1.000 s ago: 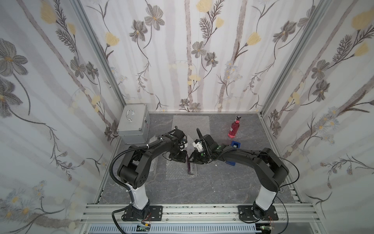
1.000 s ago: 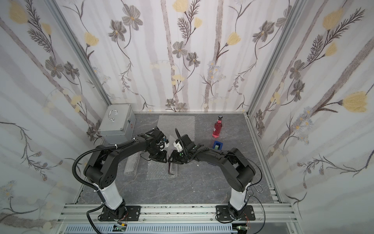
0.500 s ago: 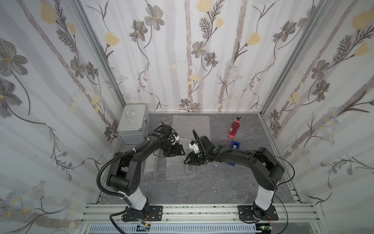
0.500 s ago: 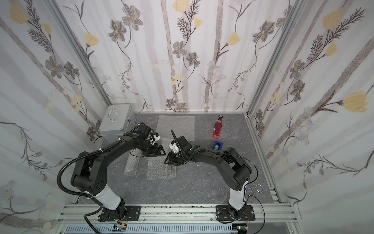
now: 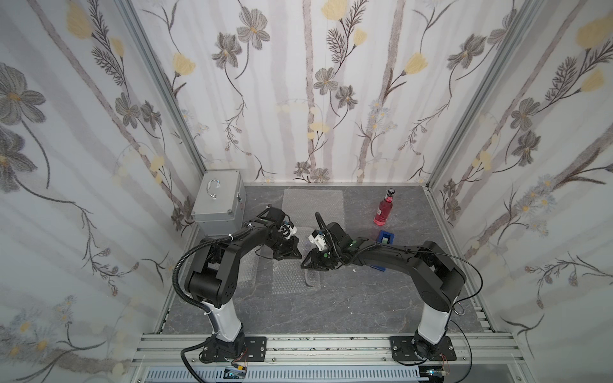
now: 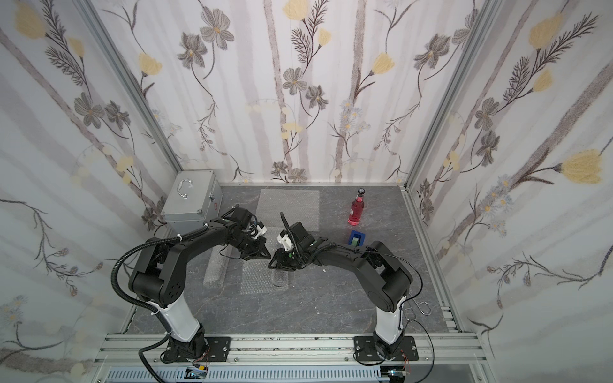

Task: Wrap wine bottles in bubble wrap
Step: Wrap the wine bottle in bubble wrap.

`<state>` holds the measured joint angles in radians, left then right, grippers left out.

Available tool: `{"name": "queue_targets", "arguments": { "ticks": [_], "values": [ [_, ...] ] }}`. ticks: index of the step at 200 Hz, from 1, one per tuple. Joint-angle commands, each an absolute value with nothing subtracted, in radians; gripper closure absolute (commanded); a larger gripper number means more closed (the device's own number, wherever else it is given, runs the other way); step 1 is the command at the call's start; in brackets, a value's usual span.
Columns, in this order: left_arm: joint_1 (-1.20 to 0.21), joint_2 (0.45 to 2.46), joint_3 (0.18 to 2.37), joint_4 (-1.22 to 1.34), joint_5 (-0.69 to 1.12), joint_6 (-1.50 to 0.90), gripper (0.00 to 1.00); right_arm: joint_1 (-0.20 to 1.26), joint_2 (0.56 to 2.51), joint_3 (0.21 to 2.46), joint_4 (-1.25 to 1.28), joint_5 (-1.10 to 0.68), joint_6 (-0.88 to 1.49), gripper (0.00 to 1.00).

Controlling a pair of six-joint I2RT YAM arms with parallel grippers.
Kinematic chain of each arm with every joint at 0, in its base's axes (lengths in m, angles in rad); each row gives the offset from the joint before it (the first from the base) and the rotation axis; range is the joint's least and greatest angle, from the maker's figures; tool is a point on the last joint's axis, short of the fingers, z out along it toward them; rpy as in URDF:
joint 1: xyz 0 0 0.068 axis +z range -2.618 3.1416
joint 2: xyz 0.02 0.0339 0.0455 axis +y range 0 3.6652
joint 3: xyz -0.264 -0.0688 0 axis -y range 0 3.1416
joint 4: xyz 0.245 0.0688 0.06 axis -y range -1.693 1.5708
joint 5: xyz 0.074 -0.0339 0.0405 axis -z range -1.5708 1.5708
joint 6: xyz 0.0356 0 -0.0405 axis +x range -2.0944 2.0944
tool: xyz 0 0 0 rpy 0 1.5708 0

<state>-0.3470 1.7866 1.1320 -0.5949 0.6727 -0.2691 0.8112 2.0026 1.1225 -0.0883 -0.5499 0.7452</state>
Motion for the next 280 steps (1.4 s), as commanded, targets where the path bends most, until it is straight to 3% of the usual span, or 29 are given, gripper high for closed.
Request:
{"name": "queue_targets", "arguments": {
  "ticks": [1,56,116,219,280],
  "values": [
    [-0.349,1.799,1.140,-0.618,0.608,-0.254,1.00,0.813,1.986,1.132,-0.181,-0.496,0.730,0.60],
    [-0.356,1.838,1.142,-0.623,0.578,-0.242,1.00,0.812,1.848,1.142,-0.307,-0.352,0.730,0.47],
    [-0.378,1.851,1.147,-0.616,0.604,-0.253,1.00,0.890,1.921,1.205,-0.407,-0.062,0.852,0.27],
    [-0.385,1.886,1.141,-0.611,0.601,-0.291,0.97,0.978,2.066,1.307,-0.454,-0.001,0.878,0.23],
    [-0.386,1.885,1.141,-0.614,0.597,-0.298,0.85,0.976,2.117,1.324,-0.445,-0.043,0.853,0.31]
  ]
}}
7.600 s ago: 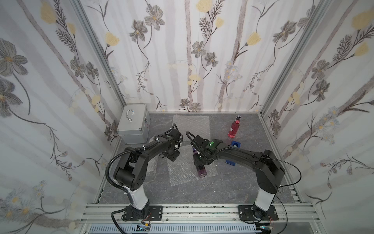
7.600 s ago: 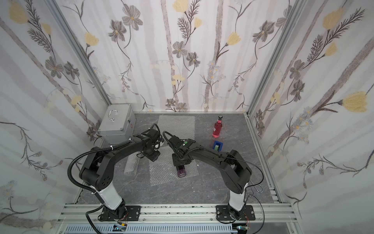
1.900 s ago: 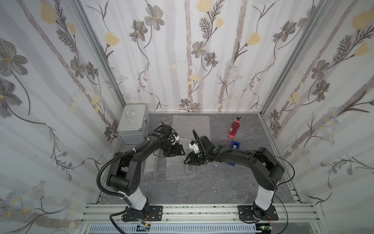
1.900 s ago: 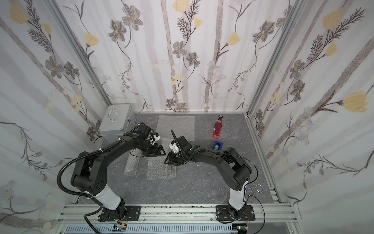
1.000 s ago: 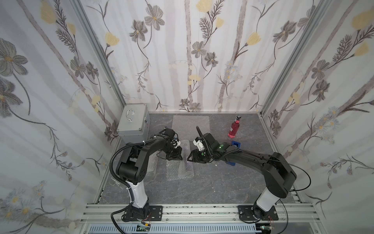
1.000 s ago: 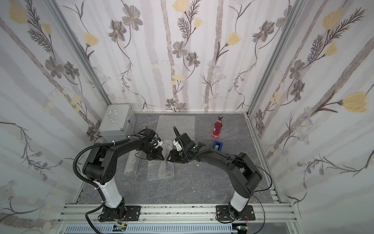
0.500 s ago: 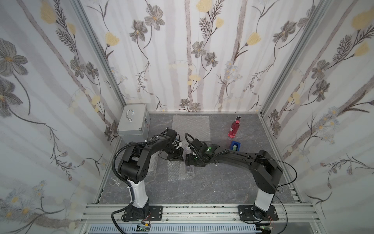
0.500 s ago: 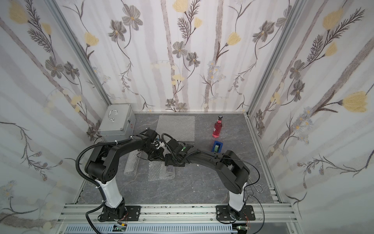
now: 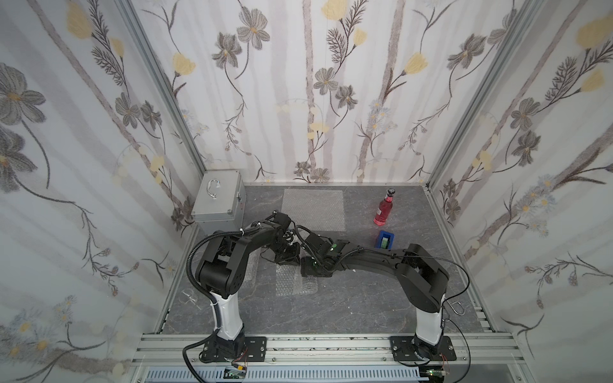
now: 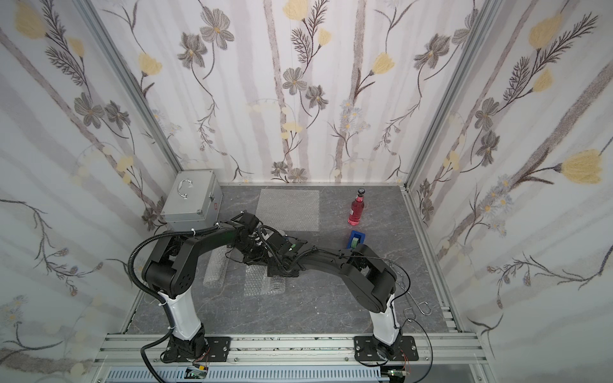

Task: Wrap wine bottles in bubble wrap
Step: Wrap the wine bottle in bubble wrap.

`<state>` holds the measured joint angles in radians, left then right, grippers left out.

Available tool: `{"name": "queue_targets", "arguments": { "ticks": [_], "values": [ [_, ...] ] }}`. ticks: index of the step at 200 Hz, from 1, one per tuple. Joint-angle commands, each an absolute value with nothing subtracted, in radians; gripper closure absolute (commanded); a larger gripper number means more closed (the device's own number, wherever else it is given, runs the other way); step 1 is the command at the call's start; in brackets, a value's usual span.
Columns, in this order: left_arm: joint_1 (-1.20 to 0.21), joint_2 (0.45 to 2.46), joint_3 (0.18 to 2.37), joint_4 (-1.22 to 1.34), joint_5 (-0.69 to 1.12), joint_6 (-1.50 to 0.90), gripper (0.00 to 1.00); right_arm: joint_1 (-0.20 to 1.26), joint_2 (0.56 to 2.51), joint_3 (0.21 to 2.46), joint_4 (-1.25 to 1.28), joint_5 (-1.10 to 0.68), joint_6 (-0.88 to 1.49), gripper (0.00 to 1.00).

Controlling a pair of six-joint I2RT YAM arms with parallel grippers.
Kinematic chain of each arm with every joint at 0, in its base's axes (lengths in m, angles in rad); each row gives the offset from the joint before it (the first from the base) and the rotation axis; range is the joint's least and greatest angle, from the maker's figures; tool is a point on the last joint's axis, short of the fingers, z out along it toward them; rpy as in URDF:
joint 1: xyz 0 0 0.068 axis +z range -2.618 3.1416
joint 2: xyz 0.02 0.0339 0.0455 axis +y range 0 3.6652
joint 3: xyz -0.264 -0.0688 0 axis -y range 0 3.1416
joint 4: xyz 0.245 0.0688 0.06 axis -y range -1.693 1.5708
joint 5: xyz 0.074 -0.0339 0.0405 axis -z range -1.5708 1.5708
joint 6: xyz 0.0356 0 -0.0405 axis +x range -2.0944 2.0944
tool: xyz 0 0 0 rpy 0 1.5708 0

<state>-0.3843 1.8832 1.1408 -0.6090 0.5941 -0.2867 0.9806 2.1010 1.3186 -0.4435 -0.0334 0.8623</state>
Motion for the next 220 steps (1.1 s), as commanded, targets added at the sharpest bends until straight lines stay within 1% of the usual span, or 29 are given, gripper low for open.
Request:
{"name": "queue_targets", "arguments": {
  "ticks": [1,11,20,26,40,55,87,98,106,112,147,195,220],
  "values": [
    [-0.386,1.884,1.141,-0.615,0.597,-0.298,0.84,0.976,2.117,1.324,-0.445,-0.043,0.853,0.31],
    [-0.387,1.885,1.141,-0.621,0.592,-0.299,0.78,0.973,2.120,1.319,-0.439,-0.045,0.853,0.35],
    [-0.385,1.881,1.144,-0.633,0.583,-0.297,0.66,0.971,2.123,1.313,-0.434,-0.051,0.855,0.38],
    [-0.385,1.876,1.146,-0.643,0.572,-0.294,0.62,0.970,2.124,1.309,-0.433,-0.053,0.854,0.41],
    [-0.383,1.851,1.150,-0.671,0.544,-0.277,0.57,0.968,2.126,1.303,-0.433,-0.049,0.854,0.44],
    [-0.374,1.805,1.148,-0.697,0.516,-0.254,0.54,0.965,2.123,1.294,-0.431,-0.047,0.855,0.47],
    [-0.320,1.683,1.107,-0.711,0.488,-0.256,0.46,0.956,2.111,1.269,-0.414,-0.051,0.861,0.48],
    [-0.293,1.644,1.082,-0.704,0.473,-0.261,0.41,0.954,2.109,1.266,-0.412,-0.054,0.861,0.48],
    [-0.272,1.622,1.061,-0.693,0.458,-0.267,0.35,0.954,2.109,1.264,-0.408,-0.056,0.861,0.49],
    [-0.258,1.611,1.041,-0.682,0.447,-0.273,0.33,0.953,2.109,1.264,-0.407,-0.058,0.861,0.49],
    [-0.194,1.629,0.967,-0.596,0.417,-0.314,0.33,0.953,2.110,1.264,-0.402,-0.061,0.861,0.49],
    [-0.188,1.746,1.001,-0.548,0.479,-0.328,0.49,0.951,2.106,1.259,-0.398,-0.063,0.861,0.49],
    [-0.189,1.784,1.017,-0.558,0.461,-0.319,0.55,0.950,2.106,1.258,-0.395,-0.065,0.862,0.49]
  ]
}}
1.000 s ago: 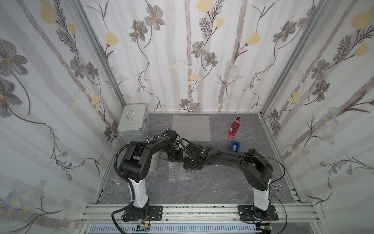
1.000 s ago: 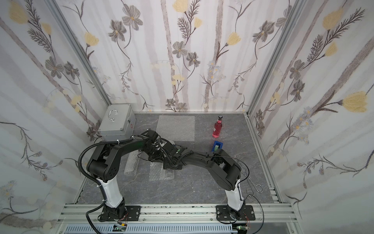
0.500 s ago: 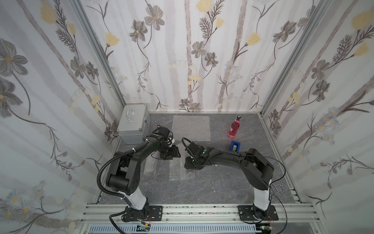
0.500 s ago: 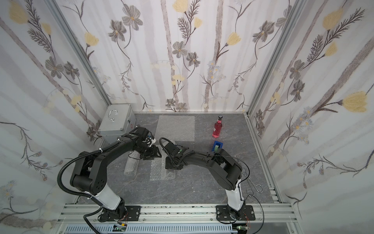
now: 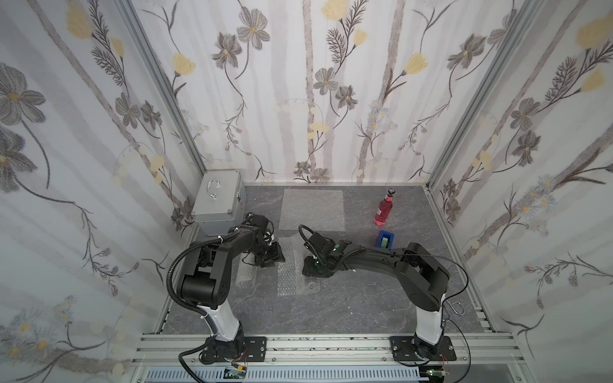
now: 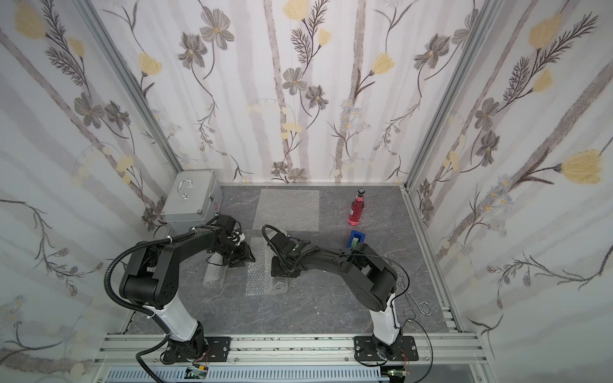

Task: Wrap wine bottles in bubble wrap
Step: Wrap the wine bottle in bubble wrap.

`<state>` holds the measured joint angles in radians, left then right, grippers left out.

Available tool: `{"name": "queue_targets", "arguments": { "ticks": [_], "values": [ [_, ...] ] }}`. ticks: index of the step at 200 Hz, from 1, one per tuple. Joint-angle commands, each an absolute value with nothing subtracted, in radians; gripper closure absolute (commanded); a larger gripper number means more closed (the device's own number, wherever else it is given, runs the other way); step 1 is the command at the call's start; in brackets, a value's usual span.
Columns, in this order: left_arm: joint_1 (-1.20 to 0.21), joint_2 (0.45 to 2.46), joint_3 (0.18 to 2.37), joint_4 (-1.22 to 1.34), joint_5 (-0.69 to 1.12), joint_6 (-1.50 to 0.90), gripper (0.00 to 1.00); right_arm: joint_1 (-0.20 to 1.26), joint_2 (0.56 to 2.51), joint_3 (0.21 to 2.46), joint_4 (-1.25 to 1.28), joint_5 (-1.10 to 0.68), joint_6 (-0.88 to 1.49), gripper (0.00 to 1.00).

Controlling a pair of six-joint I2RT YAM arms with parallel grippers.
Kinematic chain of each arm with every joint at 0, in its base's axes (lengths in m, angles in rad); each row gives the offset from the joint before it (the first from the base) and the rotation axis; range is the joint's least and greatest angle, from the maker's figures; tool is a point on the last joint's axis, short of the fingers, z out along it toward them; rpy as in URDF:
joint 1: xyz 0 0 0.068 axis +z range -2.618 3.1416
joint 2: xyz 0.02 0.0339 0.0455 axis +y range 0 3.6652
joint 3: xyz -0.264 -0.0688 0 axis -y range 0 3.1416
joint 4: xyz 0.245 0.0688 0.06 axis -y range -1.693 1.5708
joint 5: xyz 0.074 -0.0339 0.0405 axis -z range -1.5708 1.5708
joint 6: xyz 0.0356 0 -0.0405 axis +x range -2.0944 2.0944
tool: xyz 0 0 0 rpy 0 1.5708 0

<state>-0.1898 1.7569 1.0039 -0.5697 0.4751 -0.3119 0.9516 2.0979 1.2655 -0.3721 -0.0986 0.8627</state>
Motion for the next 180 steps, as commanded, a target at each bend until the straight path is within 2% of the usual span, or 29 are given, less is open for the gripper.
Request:
{"name": "queue_targets", "arguments": {
  "ticks": [1,27,81,124,180],
  "values": [
    [-0.189,1.784,1.017,-0.559,0.461,-0.319,0.56,0.950,2.106,1.258,-0.395,-0.066,0.863,0.49],
    [-0.188,1.805,1.018,-0.558,0.467,-0.324,0.67,0.950,2.109,1.258,-0.391,-0.070,0.861,0.49],
    [-0.195,1.732,1.010,-0.578,0.465,-0.328,1.00,0.946,2.116,1.261,-0.387,-0.080,0.859,0.51],
    [-0.219,1.671,1.023,-0.561,0.578,-0.361,1.00,0.945,2.123,1.269,-0.383,-0.087,0.861,0.50],
    [-0.277,1.699,1.061,-0.477,0.793,-0.448,1.00,0.945,2.131,1.269,-0.367,-0.104,0.859,0.52]
  ]
}}
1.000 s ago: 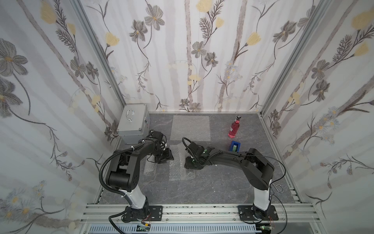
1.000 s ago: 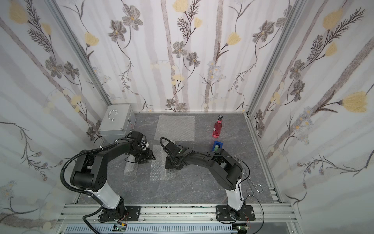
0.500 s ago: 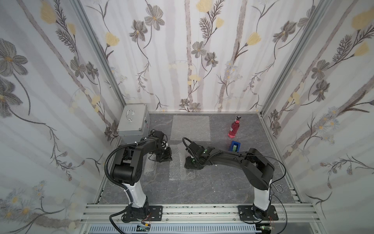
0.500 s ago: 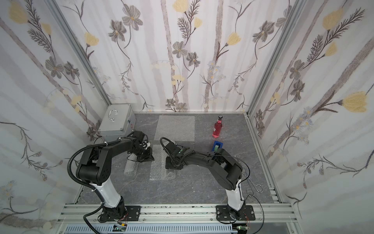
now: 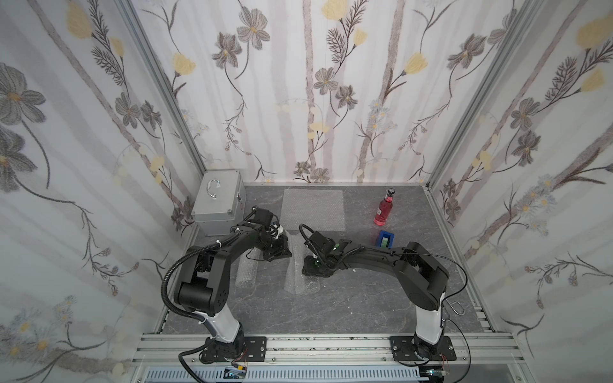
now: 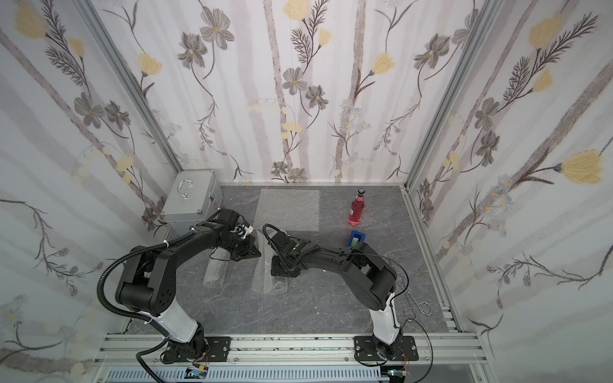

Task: Wrap wine bottles in bubble wrap
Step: Wrap the wine bottle in bubble wrap.

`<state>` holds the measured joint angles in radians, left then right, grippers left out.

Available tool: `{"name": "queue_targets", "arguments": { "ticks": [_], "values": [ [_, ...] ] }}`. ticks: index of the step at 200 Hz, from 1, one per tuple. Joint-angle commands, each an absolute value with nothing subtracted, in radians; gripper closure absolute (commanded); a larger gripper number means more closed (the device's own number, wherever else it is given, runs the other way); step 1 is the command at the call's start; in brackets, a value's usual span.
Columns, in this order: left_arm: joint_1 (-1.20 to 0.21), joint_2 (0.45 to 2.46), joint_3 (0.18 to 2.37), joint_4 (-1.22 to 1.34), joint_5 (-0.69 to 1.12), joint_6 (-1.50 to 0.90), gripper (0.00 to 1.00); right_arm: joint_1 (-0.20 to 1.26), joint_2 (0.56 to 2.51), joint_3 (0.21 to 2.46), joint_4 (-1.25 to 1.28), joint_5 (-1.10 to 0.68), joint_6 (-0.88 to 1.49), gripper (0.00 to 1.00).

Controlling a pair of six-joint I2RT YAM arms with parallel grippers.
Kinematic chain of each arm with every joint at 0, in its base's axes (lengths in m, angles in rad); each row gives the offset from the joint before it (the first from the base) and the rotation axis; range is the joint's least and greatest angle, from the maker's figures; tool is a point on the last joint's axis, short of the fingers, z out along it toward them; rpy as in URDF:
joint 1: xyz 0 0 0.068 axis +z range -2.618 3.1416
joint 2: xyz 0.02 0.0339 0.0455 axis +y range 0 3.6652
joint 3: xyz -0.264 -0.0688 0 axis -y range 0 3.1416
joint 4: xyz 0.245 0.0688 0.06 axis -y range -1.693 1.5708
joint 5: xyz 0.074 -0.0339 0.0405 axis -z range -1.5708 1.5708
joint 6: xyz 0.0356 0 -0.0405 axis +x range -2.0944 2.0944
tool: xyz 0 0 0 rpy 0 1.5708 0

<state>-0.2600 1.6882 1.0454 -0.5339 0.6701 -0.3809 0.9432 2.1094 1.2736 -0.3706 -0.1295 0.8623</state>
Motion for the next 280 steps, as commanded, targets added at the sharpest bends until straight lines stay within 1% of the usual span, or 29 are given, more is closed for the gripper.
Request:
{"name": "queue_targets", "arguments": {
  "ticks": [1,39,88,102,125,162,193,213,265,280],
  "values": [
    [-0.278,1.700,1.061,-0.476,0.797,-0.450,1.00,0.944,2.131,1.269,-0.367,-0.105,0.859,0.52],
    [-0.327,1.744,1.099,-0.431,0.870,-0.521,1.00,0.944,2.137,1.266,-0.347,-0.123,0.853,0.52],
    [-0.399,1.871,1.199,-0.498,0.887,-0.482,1.00,0.944,2.130,1.261,-0.331,-0.130,0.844,0.52],
    [-0.411,1.901,1.224,-0.516,0.885,-0.473,1.00,0.943,2.125,1.259,-0.330,-0.130,0.841,0.51],
    [-0.425,1.941,1.256,-0.575,0.827,-0.434,1.00,0.943,2.099,1.251,-0.334,-0.119,0.838,0.47],
    [-0.430,1.973,1.255,-0.643,0.684,-0.381,1.00,0.943,2.017,1.218,-0.363,-0.106,0.819,0.36],
    [-0.432,1.995,1.254,-0.651,0.657,-0.372,1.00,0.943,1.912,1.143,-0.362,-0.131,0.812,0.33],
    [-0.437,2.003,1.263,-0.659,0.648,-0.366,1.00,0.938,1.859,1.102,-0.364,-0.151,0.808,0.34],
    [-0.441,1.994,1.254,-0.667,0.616,-0.355,1.00,0.913,1.803,1.112,-0.339,-0.185,0.848,0.47],
    [-0.442,1.994,1.255,-0.670,0.611,-0.353,1.00,0.912,1.805,1.136,-0.342,-0.184,0.856,0.48]
  ]
}}
